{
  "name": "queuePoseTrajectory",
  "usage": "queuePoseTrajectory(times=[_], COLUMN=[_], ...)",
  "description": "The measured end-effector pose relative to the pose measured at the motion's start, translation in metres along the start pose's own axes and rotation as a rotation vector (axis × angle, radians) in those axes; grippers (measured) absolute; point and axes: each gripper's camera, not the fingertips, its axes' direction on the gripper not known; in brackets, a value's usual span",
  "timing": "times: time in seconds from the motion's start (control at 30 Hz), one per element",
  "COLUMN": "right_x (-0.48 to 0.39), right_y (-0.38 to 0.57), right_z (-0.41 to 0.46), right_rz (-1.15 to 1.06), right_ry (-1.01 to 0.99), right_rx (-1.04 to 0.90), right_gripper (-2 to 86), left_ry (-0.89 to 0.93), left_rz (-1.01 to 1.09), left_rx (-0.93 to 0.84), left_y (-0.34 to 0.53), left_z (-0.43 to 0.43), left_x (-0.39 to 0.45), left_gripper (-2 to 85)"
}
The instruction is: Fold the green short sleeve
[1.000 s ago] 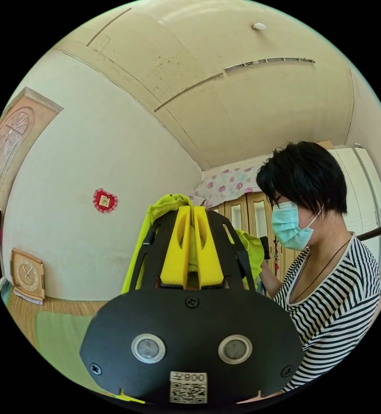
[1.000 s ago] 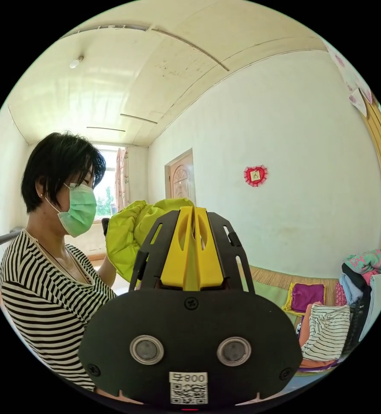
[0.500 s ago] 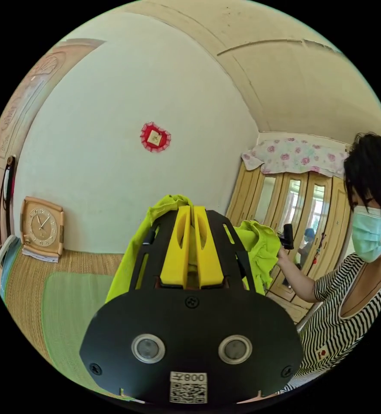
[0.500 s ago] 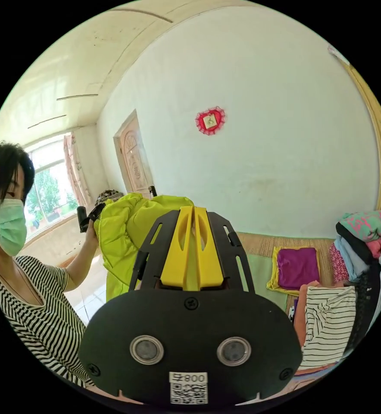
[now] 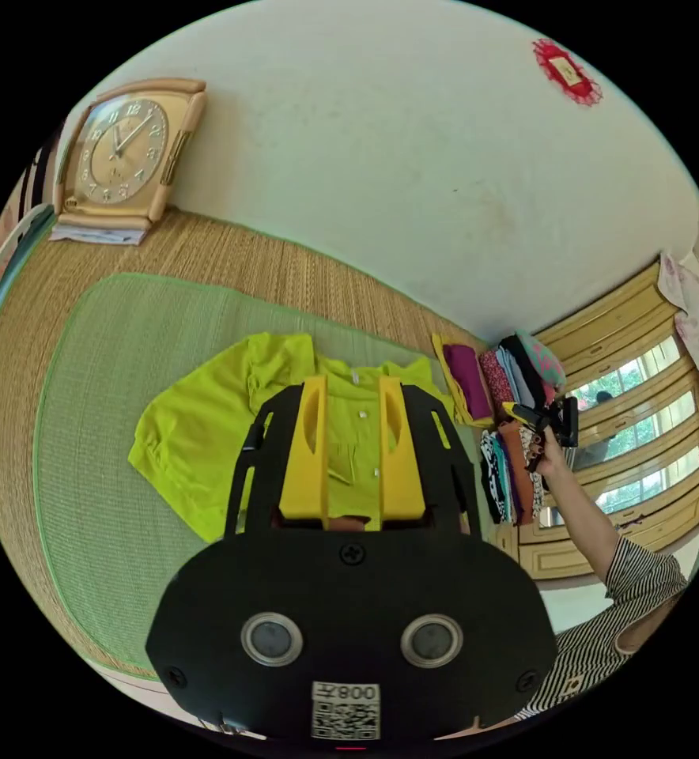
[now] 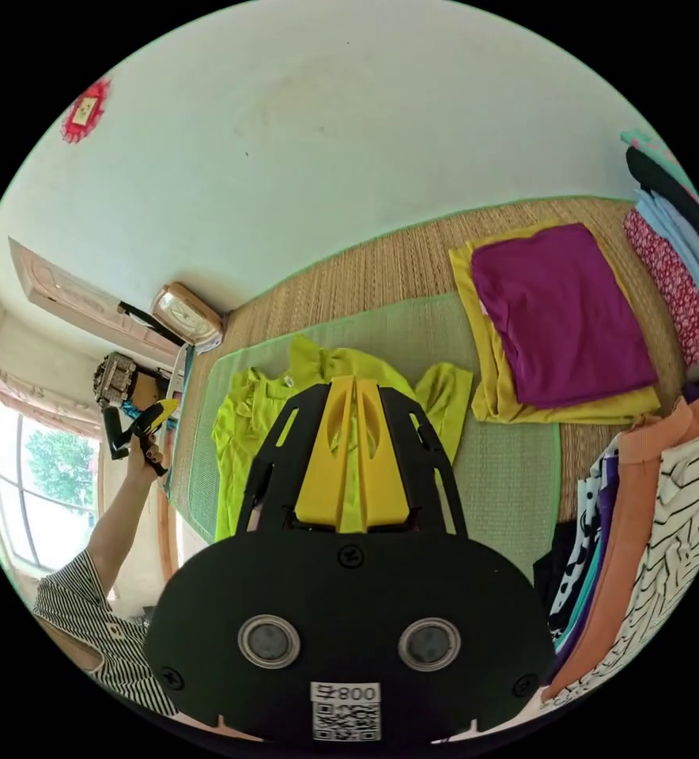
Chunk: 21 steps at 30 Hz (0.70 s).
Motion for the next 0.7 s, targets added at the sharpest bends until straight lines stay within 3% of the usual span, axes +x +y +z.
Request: queuePoseTrajectory(times=[0.27,0.47,0.7], right_x=[0.055,0.096,0.120], right_y=[0.117,0.227,0.245], right_z=[0.001,-0.010,0.009], right_rz=[-0.063,0.068,0.103], right_ry=[-0.044,0.009,0.088], right_rx=[-0.083,-0.150,-0.266], right_gripper=[6.0,7.4,7.8], left_ry=[0.038,0.031,-0.053], left_rz=[-0.137,-0.300,-0.326], left_rx=[-0.133,-0.124,-0.213], left_y=[0.118,0.209,0.213], left_z=[-0.025,-0.046,-0.035], left_x=[-0.070,-0.093,-0.096], left_gripper=[10.5,11.4,11.7])
